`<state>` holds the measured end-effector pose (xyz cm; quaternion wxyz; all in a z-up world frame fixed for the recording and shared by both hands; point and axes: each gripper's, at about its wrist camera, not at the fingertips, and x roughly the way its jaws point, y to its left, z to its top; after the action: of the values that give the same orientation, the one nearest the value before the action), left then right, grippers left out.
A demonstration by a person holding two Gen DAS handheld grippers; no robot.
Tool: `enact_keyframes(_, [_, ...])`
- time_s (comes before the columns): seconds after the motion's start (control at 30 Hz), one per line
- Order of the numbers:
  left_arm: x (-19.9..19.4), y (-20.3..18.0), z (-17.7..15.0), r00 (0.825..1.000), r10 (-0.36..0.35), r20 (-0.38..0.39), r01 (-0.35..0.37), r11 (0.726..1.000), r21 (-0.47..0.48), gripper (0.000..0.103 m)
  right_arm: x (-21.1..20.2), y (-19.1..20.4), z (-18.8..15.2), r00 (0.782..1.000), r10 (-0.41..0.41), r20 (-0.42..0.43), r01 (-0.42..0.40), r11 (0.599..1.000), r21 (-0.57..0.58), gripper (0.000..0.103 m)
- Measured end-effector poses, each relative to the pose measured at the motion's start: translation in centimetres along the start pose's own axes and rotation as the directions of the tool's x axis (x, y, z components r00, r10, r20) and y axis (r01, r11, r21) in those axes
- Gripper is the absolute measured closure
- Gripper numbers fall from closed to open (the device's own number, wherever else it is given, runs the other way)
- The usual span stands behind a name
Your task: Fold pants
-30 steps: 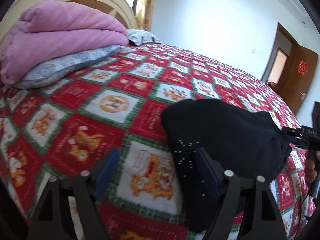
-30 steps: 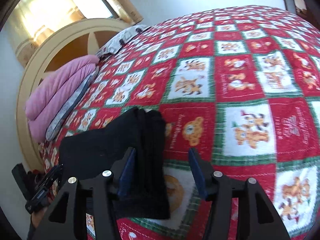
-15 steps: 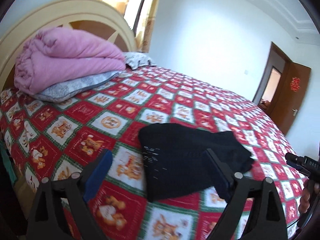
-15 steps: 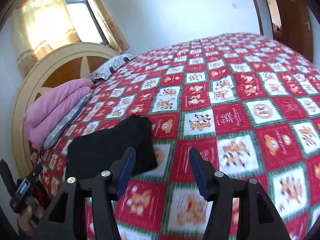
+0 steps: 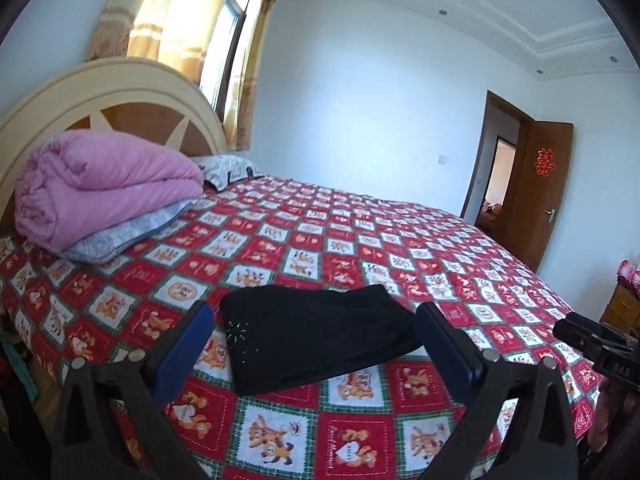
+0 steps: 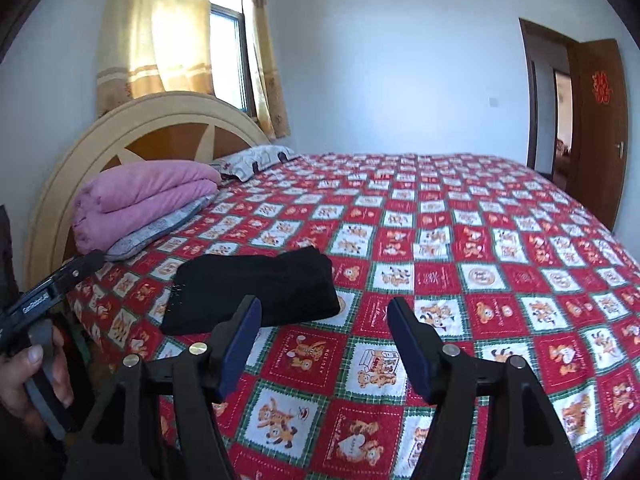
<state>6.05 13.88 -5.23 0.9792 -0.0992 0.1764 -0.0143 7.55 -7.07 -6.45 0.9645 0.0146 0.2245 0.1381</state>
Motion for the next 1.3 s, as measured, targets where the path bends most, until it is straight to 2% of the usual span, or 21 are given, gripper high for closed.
enact_keyframes(0.17, [-0.9, -1.1, 0.0, 1.0, -0.008, 0.028, 0.008, 1.0, 0.019, 0.0, -2.7, 0.8, 0.0, 0.999, -0.008, 0.052, 0.01, 1.0, -0.029, 0.031])
enact_keyframes(0.3, [-1.1, -1.5, -0.3, 1.0, -0.01, 0.022, 0.009, 1.0, 0.019, 0.0, -3.6, 0.8, -0.6, 0.998, -0.002, 0.064, 0.004, 0.999, -0.037, 0.031])
enact_keyframes(1.3, [-1.5, -2.2, 0.0, 0.999, 0.029, 0.027, -0.031, 0.998, 0.058, 0.0, -4.8, 1.3, -0.1, 0.995, -0.021, 0.1, 0.029, 0.996, -0.086, 0.03])
